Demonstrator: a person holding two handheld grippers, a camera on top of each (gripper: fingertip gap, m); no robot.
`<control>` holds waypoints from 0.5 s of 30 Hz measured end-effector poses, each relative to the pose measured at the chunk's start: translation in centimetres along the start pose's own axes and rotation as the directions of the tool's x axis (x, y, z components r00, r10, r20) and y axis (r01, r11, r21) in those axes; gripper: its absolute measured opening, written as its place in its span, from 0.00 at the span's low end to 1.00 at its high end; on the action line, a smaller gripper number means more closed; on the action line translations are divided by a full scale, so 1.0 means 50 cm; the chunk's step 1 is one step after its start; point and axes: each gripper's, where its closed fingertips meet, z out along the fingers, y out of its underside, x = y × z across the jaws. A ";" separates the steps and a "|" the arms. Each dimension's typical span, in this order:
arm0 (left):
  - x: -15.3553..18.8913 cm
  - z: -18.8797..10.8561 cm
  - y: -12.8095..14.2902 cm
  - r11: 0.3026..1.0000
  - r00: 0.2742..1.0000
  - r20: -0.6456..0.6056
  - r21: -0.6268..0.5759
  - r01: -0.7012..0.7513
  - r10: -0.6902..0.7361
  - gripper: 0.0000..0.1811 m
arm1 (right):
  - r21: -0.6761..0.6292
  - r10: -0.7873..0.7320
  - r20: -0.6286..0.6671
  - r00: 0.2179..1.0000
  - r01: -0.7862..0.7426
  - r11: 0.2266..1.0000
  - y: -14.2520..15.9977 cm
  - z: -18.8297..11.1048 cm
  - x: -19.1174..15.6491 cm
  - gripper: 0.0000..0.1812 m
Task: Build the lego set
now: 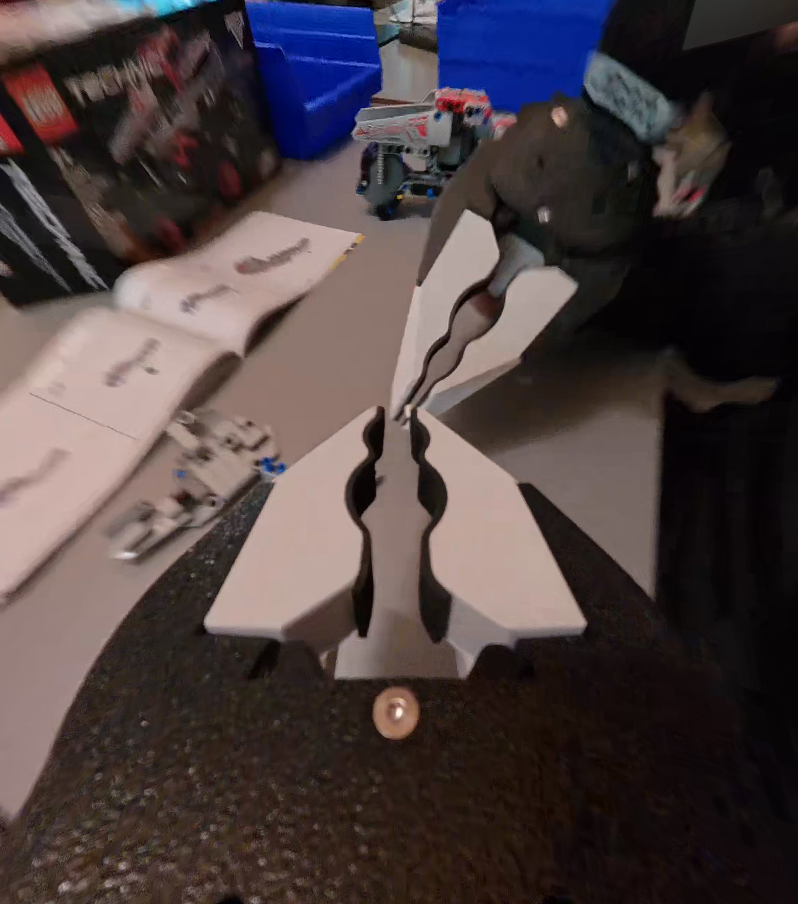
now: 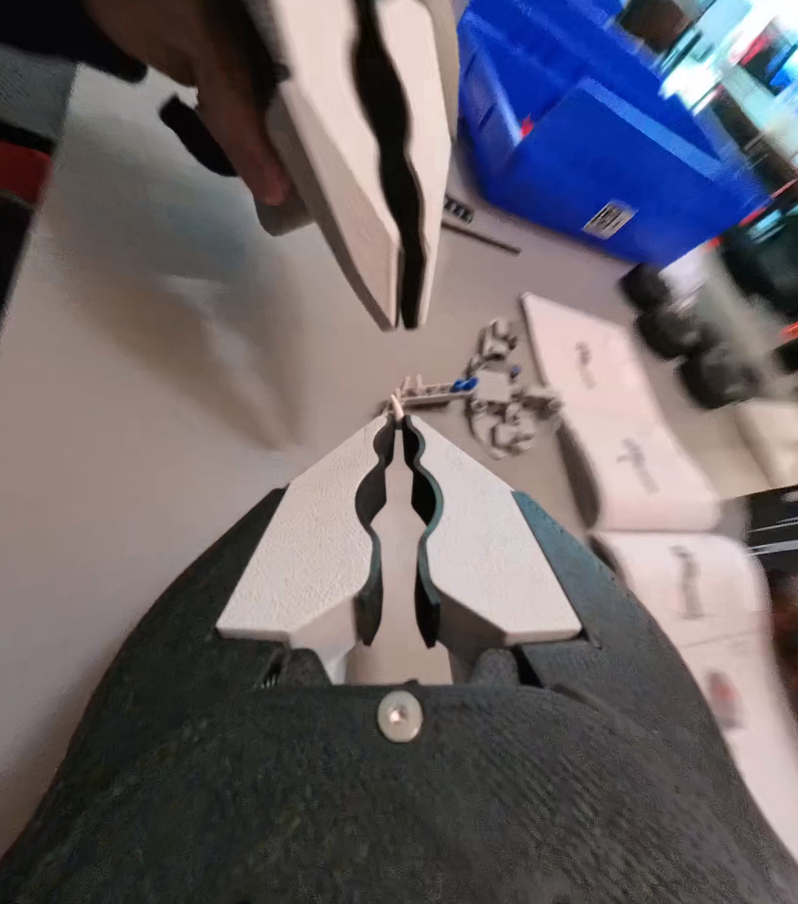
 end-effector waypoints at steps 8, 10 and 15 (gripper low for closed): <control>0.039 0.031 0.020 0.986 0.986 0.022 -0.013 -0.167 0.167 0.10 | 0.107 0.356 0.252 0.900 -0.392 0.914 -0.030 -0.004 -0.023 0.01; 0.029 0.027 0.008 0.995 0.995 0.033 0.030 -0.095 0.094 0.06 | 0.102 0.330 0.240 0.913 -0.362 0.927 -0.027 -0.002 -0.025 0.01; 0.016 0.018 0.010 0.999 1.000 0.007 0.038 -0.005 0.005 0.03 | 0.132 0.277 0.214 0.937 -0.309 0.942 -0.033 -0.002 -0.023 0.01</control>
